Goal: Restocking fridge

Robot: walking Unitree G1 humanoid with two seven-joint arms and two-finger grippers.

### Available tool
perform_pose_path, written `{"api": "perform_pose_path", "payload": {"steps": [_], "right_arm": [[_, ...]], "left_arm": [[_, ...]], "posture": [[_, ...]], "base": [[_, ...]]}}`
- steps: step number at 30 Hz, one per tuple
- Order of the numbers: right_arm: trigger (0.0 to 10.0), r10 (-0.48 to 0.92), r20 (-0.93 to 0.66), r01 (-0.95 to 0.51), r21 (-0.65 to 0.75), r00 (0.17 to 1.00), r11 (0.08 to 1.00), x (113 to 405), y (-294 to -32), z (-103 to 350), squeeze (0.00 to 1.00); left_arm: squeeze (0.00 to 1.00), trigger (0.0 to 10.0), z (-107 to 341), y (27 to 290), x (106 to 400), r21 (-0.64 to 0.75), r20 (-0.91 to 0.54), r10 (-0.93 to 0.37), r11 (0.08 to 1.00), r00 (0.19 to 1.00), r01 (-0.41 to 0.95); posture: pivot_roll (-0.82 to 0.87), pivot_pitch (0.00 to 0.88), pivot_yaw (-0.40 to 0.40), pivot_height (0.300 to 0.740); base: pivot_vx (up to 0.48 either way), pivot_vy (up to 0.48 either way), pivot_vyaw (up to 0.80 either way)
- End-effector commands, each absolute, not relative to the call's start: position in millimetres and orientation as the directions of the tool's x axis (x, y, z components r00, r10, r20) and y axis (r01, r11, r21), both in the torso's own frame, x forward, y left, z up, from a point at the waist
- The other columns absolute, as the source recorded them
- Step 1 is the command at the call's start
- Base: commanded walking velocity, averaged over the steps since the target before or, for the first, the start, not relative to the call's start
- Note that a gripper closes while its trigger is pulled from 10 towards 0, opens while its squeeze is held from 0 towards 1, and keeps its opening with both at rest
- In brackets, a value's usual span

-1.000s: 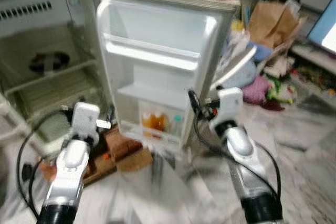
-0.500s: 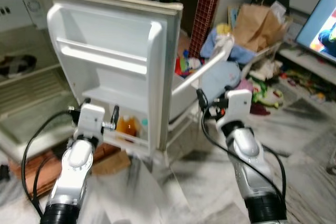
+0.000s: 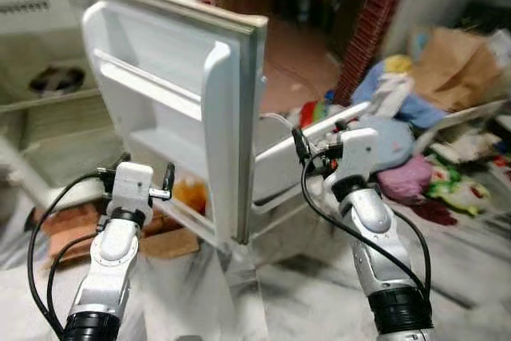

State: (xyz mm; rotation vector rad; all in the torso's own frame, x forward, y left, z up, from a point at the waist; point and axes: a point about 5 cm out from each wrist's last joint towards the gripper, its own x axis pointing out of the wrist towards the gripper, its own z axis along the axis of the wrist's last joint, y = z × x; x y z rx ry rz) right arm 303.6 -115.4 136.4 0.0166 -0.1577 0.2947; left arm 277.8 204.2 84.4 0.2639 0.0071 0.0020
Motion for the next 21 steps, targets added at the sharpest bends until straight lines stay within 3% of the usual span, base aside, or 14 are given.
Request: {"api": "perform_pose_path", "payload": {"steps": [1, 6, 13, 21], "right_arm": [[10.0, 0.337, 0.167, -0.339, -0.017, 0.927, 0.941, 303, -108, 139, 0.00], [10.0, 0.347, 0.168, -0.348, -0.026, 0.923, 0.937, 309, -107, 140, 0.00], [10.0, 0.311, 0.184, -0.305, -0.059, 0.933, 0.951, 326, -106, 149, 0.00], [10.0, 0.093, 0.138, -0.077, -0.112, 0.986, 0.991, 356, -130, 153, 0.00]], "left_arm": [[0.00, 10.0, 73, 214, 269, 0.218, -0.082, 0.049, 0.976, 0.995, -0.030], [0.00, 10.0, 60, 205, 251, 0.148, -0.167, -0.020, 0.988, 0.986, 0.045], [0.00, 10.0, 59, 200, 245, 0.174, -0.198, -0.063, 0.980, 0.978, 0.098], [0.00, 10.0, 62, 206, 239, 0.162, -0.224, -0.054, 0.983, 0.973, 0.092]], "posture": [[0.08, 0.000, -0.034, 0.740], [0.11, 0.006, -0.042, 0.740], [0.14, 0.019, -0.052, 0.740], [0.17, 0.031, -0.060, 0.740]], "base": [[0.000, 0.000, 0.69], [0.000, 0.000, 0.67], [0.000, 0.000, 0.63], [0.000, 0.000, 0.11]]}}
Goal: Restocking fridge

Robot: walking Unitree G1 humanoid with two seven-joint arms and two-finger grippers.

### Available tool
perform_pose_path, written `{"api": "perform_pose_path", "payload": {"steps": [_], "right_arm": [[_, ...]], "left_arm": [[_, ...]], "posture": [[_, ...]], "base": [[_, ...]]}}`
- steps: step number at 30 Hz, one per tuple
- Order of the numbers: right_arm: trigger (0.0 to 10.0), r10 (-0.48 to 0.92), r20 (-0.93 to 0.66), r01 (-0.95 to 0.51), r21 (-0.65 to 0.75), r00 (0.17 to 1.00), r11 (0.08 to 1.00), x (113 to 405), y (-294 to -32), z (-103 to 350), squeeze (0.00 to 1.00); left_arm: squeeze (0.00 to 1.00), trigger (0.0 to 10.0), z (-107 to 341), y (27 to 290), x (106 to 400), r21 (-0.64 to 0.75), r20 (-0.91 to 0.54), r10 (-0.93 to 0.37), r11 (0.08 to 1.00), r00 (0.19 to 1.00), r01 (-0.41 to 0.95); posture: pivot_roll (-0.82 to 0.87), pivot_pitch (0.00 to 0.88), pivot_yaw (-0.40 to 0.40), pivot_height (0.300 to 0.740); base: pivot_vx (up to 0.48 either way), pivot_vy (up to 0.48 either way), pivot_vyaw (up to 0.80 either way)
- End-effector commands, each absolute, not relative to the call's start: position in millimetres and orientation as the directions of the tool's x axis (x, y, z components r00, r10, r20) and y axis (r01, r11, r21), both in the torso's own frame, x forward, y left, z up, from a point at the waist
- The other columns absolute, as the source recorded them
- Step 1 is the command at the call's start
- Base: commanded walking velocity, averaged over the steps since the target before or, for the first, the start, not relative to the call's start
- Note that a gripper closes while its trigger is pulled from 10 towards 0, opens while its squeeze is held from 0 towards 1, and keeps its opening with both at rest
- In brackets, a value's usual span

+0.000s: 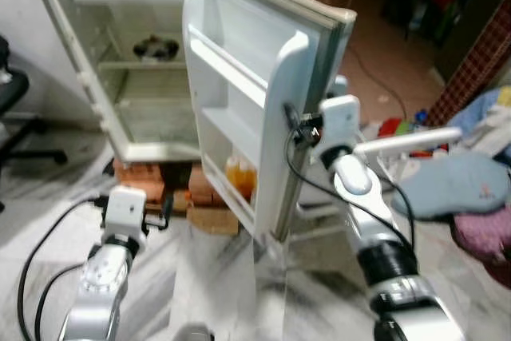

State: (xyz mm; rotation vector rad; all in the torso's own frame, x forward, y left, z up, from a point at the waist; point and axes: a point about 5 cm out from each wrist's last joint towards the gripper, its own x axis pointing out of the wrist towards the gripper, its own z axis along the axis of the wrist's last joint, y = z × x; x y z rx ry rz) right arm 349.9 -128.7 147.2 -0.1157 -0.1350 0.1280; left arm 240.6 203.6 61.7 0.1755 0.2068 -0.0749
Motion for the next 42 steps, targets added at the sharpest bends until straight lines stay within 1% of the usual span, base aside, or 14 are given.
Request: {"api": "perform_pose_path", "payload": {"steps": [1, 11, 17, 18, 19, 20, 21, 24, 26, 27, 28, 30, 32, 42], "right_arm": [[10.0, 0.070, 0.138, -0.056, -0.106, 0.988, 0.993, 358, -133, 154, 0.00], [10.0, 0.081, 0.176, -0.082, 0.003, 0.981, 0.997, 384, -122, 178, 0.00], [10.0, 0.292, 0.259, -0.339, 0.162, 0.921, 0.927, 393, -93, 204, 0.00], [10.0, 0.440, 0.302, -0.508, 0.209, 0.846, 0.835, 388, -78, 210, 0.00], [10.0, 0.440, 0.302, -0.508, 0.209, 0.846, 0.835, 388, -78, 210, 0.00], [10.0, 0.519, 0.332, -0.599, 0.218, 0.788, 0.770, 384, -71, 213, 0.00], [10.0, 0.644, 0.377, -0.740, 0.224, 0.666, 0.634, 372, -63, 217, 0.00], [10.0, 0.758, 0.407, -0.860, 0.248, 0.510, 0.446, 354, -61, 216, 0.00], [10.0, 0.793, 0.379, -0.878, 0.238, 0.477, 0.415, 347, -66, 207, 0.00], [10.0, 0.781, 0.301, -0.837, 0.187, 0.548, 0.515, 348, -75, 189, 0.00], [10.0, 0.781, 0.301, -0.837, 0.187, 0.548, 0.515, 348, -75, 189, 0.00], [10.0, 0.718, 0.204, -0.746, 0.170, 0.666, 0.644, 348, -90, 162, 0.00], [10.0, 0.667, 0.186, -0.692, 0.147, 0.721, 0.707, 345, -96, 153, 0.00], [10.0, 0.427, 0.115, -0.438, 0.096, 0.897, 0.894, 307, -114, 121, 0.00]], "left_arm": [[0.00, 10.0, 62, 206, 239, 0.161, -0.227, -0.055, 0.983, 0.972, 0.093], [0.00, 10.0, 65, 205, 238, 0.172, -0.237, -0.063, 0.979, 0.969, 0.106], [0.00, 10.0, 66, 204, 237, 0.180, -0.233, -0.067, 0.977, 0.970, 0.110], [0.00, 10.0, 67, 204, 236, 0.182, -0.231, -0.068, 0.977, 0.970, 0.112], [0.00, 10.0, 67, 204, 236, 0.182, -0.231, -0.068, 0.977, 0.970, 0.112], [0.00, 10.0, 67, 205, 235, 0.182, -0.231, -0.068, 0.977, 0.971, 0.112], [0.00, 10.0, 67, 205, 233, 0.182, -0.232, -0.067, 0.977, 0.970, 0.111], [0.00, 10.0, 65, 206, 231, 0.187, -0.235, -0.062, 0.976, 0.970, 0.108], [0.00, 10.0, 64, 205, 231, 0.181, -0.238, -0.065, 0.977, 0.969, 0.110], [0.00, 10.0, 65, 203, 232, 0.176, -0.233, -0.077, 0.977, 0.970, 0.119], [0.00, 10.0, 65, 203, 232, 0.176, -0.233, -0.077, 0.977, 0.970, 0.119], [0.00, 10.0, 66, 200, 235, 0.174, -0.222, -0.109, 0.973, 0.969, 0.149], [0.00, 10.0, 67, 199, 237, 0.172, -0.222, -0.115, 0.973, 0.968, 0.155], [0.00, 10.0, 77, 200, 246, 0.151, -0.149, -0.104, 0.980, 0.983, 0.126]], "posture": [[0.17, 0.031, -0.061, 0.740], [0.18, 0.033, -0.065, 0.740], [0.20, 0.037, -0.075, 0.740], [0.21, 0.038, -0.079, 0.740], [0.21, 0.038, -0.079, 0.740], [0.21, 0.039, -0.080, 0.740], [0.20, 0.041, -0.081, 0.740], [0.20, 0.042, -0.080, 0.740], [0.19, 0.041, -0.078, 0.740], [0.18, 0.040, -0.072, 0.740], [0.18, 0.040, -0.072, 0.740], [0.17, 0.040, -0.067, 0.740], [0.16, 0.039, -0.063, 0.740], [0.14, 0.042, -0.054, 0.740]], "base": [[0.000, 0.000, 0.00], [0.000, 0.000, 0.00], [0.000, 0.000, 0.00], [0.000, 0.000, 0.00], [0.000, 0.000, 0.00], [0.000, 0.000, 0.00], [0.000, 0.000, 0.00], [0.000, 0.000, 0.00], [0.000, 0.000, 0.00], [0.000, 0.000, 0.00], [0.000, 0.000, 0.00], [0.000, 0.000, 0.00], [0.000, 0.000, 0.00], [0.000, 0.000, 0.00]]}}
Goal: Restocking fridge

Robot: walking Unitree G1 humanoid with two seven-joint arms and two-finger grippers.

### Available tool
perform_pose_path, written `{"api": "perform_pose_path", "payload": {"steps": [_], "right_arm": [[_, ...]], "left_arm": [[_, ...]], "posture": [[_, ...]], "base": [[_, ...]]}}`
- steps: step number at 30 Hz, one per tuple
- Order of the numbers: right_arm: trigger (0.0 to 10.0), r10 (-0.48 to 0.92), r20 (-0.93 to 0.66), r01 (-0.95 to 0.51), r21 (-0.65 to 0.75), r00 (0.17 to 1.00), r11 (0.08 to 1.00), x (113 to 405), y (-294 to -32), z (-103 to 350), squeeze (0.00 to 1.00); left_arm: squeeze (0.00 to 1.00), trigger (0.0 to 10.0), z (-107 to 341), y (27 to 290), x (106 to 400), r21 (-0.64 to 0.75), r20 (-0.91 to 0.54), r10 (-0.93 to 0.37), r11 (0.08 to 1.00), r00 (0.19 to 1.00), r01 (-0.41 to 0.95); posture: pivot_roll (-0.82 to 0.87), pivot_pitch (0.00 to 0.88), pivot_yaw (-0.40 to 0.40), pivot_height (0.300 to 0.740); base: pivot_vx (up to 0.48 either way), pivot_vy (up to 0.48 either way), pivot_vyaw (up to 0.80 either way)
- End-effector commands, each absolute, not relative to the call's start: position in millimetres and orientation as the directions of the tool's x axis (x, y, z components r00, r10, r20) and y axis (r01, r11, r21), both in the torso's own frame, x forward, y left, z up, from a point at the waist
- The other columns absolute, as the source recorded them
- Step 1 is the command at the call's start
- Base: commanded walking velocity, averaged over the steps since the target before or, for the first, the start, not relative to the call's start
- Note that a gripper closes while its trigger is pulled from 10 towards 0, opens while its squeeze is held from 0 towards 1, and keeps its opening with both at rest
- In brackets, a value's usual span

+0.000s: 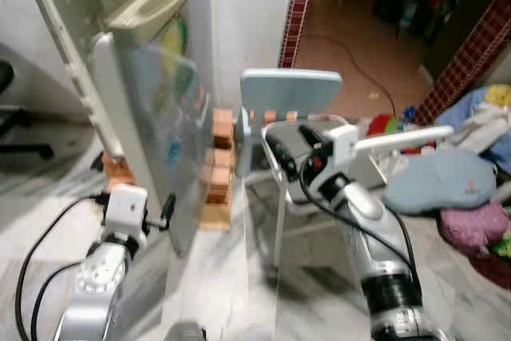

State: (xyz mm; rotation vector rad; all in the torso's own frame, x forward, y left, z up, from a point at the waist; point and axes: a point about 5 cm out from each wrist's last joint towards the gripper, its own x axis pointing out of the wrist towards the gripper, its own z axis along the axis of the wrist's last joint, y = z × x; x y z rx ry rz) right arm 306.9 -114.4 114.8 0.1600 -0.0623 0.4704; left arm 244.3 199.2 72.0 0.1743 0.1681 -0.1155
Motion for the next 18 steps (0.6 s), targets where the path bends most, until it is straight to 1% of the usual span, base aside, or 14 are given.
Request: {"api": "perform_pose_path", "payload": {"steps": [1, 2, 5, 7, 11, 18], "right_arm": [[10.0, 0.391, 0.104, -0.400, 0.090, 0.915, 0.912, 301, -114, 115, 0.00], [10.0, 0.348, 0.100, -0.358, 0.107, 0.932, 0.928, 298, -114, 113, 0.00], [10.0, 0.323, 0.098, -0.334, 0.124, 0.941, 0.934, 293, -114, 113, 0.00], [10.0, 0.310, 0.097, -0.319, 0.095, 0.946, 0.943, 291, -113, 115, 0.00], [10.0, 0.252, 0.078, -0.259, 0.099, 0.965, 0.961, 292, -119, 114, 0.00], [10.0, 0.231, 0.070, -0.237, 0.093, 0.970, 0.967, 293, -121, 116, 0.00]], "left_arm": [[0.00, 10.0, 79, 200, 247, 0.149, -0.138, -0.106, 0.981, 0.985, 0.126], [0.00, 10.0, 79, 200, 247, 0.152, -0.137, -0.102, 0.981, 0.985, 0.122], [0.00, 10.0, 79, 202, 248, 0.147, -0.133, -0.088, 0.983, 0.987, 0.108], [0.00, 10.0, 78, 202, 248, 0.136, -0.136, -0.074, 0.986, 0.988, 0.092], [0.00, 10.0, 76, 199, 249, 0.125, -0.142, -0.082, 0.987, 0.987, 0.100], [0.00, 10.0, 75, 200, 251, 0.139, -0.139, -0.081, 0.985, 0.987, 0.100]], "posture": [[0.14, 0.042, -0.056, 0.740], [0.13, 0.042, -0.057, 0.740], [0.13, 0.042, -0.057, 0.740], [0.12, 0.042, -0.056, 0.740], [0.12, 0.042, -0.055, 0.740], [0.11, 0.043, -0.058, 0.740]], "base": [[0.000, 0.000, 0.00], [0.000, 0.000, 0.00], [0.000, 0.000, 0.00], [0.000, 0.000, 0.00], [0.000, 0.000, 0.00], [0.000, 0.446, -0.80]]}}
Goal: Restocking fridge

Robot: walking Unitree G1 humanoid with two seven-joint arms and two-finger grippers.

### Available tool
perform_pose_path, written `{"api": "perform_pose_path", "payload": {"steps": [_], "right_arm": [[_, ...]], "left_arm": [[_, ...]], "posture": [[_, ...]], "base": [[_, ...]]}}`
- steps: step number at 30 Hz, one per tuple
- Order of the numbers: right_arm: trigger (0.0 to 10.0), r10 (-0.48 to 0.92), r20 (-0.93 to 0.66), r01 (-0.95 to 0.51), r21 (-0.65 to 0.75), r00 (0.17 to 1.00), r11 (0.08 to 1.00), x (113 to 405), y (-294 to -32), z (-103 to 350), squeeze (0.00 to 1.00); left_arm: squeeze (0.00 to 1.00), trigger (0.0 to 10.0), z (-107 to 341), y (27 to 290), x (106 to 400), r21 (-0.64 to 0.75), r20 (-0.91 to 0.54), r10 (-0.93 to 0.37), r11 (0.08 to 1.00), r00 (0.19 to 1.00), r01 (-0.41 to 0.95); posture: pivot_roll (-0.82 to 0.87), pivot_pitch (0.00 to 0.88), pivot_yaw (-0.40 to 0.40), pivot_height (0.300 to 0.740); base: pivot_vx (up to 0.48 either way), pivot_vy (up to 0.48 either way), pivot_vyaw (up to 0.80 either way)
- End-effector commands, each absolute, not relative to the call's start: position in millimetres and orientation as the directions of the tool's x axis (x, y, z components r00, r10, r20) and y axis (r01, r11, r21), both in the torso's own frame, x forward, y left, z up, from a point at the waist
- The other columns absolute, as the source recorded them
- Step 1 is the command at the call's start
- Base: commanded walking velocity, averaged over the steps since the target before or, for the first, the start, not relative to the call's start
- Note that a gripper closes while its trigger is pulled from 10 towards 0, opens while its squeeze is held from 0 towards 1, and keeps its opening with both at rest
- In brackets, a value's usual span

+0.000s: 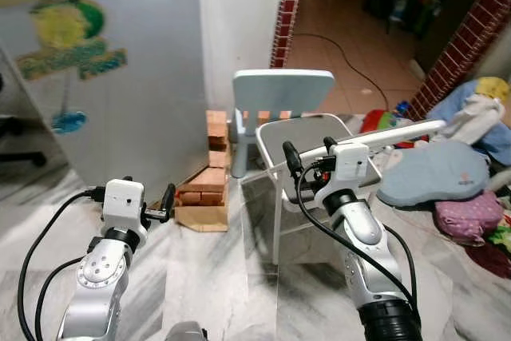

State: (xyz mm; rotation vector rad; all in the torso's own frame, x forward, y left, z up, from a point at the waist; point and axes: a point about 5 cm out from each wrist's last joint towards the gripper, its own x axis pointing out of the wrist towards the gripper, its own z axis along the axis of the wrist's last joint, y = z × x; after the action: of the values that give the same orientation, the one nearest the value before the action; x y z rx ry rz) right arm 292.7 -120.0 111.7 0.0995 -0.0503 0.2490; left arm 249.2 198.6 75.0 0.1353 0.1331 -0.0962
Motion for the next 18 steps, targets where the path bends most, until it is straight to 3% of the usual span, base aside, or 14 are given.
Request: {"api": "perform_pose_path", "payload": {"steps": [1, 18], "right_arm": [[10.0, 0.230, 0.069, -0.236, 0.092, 0.971, 0.967, 293, -121, 116, 0.00], [10.0, 0.248, 0.052, -0.252, 0.109, 0.967, 0.962, 293, -111, 114, 0.00]], "left_arm": [[0.00, 10.0, 75, 200, 251, 0.140, -0.140, -0.081, 0.985, 0.987, 0.101], [0.00, 10.0, 73, 199, 255, 0.169, -0.126, -0.063, 0.982, 0.990, 0.084]], "posture": [[0.11, 0.042, -0.058, 0.740], [0.10, 0.031, -0.055, 0.740]], "base": [[0.000, 0.480, -0.80], [0.000, 0.480, -0.80]]}}
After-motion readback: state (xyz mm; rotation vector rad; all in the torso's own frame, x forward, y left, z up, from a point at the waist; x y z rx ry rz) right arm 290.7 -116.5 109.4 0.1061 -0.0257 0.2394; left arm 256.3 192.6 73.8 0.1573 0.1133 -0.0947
